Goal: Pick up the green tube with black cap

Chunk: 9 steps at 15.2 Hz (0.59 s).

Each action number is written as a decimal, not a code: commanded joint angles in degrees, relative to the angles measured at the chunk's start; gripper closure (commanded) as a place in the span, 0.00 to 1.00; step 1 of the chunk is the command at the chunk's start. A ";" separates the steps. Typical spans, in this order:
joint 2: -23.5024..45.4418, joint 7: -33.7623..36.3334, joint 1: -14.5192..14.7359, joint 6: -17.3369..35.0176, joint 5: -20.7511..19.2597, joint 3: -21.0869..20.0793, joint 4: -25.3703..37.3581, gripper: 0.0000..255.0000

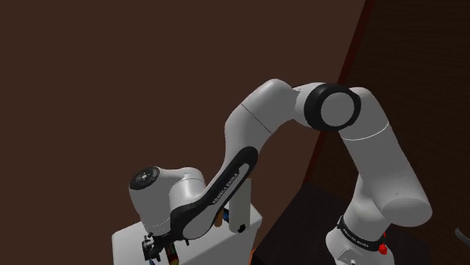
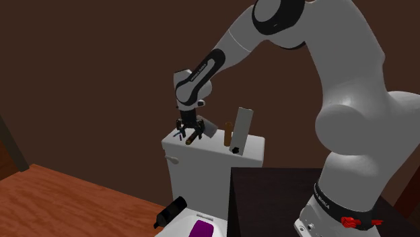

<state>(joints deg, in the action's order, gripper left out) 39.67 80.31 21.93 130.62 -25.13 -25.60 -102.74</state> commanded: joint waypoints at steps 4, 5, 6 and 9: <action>1.71 0.34 0.49 0.92 -0.72 0.69 0.64 1.00; 1.73 0.37 0.51 0.95 -0.74 0.70 0.62 1.00; 1.73 0.37 0.51 0.93 -0.73 0.69 0.64 1.00; 1.92 0.31 0.56 0.82 -0.74 0.73 0.95 1.00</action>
<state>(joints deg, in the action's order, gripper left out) 41.32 80.60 22.58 131.37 -25.80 -25.09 -101.59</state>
